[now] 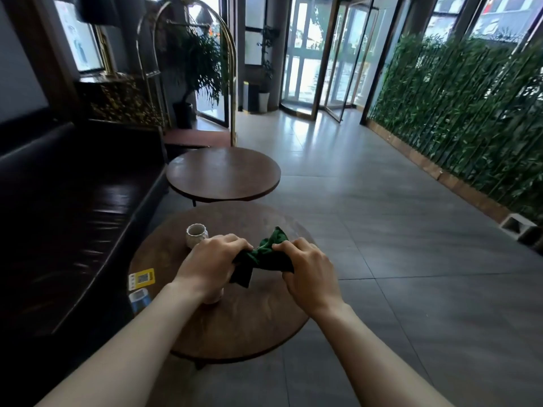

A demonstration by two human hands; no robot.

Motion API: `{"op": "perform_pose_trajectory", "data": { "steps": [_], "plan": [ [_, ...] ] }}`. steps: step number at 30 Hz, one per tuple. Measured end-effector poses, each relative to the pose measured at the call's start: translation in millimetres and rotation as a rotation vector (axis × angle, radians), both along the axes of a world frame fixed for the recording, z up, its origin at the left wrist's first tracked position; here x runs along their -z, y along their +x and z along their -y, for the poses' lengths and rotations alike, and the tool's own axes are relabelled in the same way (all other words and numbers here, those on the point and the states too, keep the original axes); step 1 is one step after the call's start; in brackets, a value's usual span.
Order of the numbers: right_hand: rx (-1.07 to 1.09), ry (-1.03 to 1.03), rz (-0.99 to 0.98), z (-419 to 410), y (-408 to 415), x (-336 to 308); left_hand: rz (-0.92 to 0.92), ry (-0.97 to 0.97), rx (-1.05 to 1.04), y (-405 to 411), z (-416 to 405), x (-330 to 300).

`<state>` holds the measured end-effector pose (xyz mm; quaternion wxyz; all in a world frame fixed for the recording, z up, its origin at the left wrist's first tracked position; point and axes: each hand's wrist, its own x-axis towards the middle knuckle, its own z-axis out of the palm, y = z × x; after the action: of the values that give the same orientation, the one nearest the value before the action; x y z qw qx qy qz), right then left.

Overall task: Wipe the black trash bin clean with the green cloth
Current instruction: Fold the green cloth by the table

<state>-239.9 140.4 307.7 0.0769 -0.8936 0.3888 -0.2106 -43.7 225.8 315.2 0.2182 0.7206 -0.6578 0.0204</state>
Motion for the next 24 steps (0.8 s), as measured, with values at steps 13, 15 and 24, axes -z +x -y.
{"op": "perform_pose_trajectory", "data": {
  "steps": [13,15,24],
  "plan": [
    [-0.12,-0.043,0.058,-83,-112,-22,0.096,-0.104,-0.09,-125,-101,-27],
    [-0.124,-0.032,0.062,-93,-128,-20,0.08,-0.088,-0.095,-144,-114,-27],
    [-0.125,0.02,0.079,-123,-167,-11,0.058,-0.069,-0.087,-179,-142,-18]
  ]
}}
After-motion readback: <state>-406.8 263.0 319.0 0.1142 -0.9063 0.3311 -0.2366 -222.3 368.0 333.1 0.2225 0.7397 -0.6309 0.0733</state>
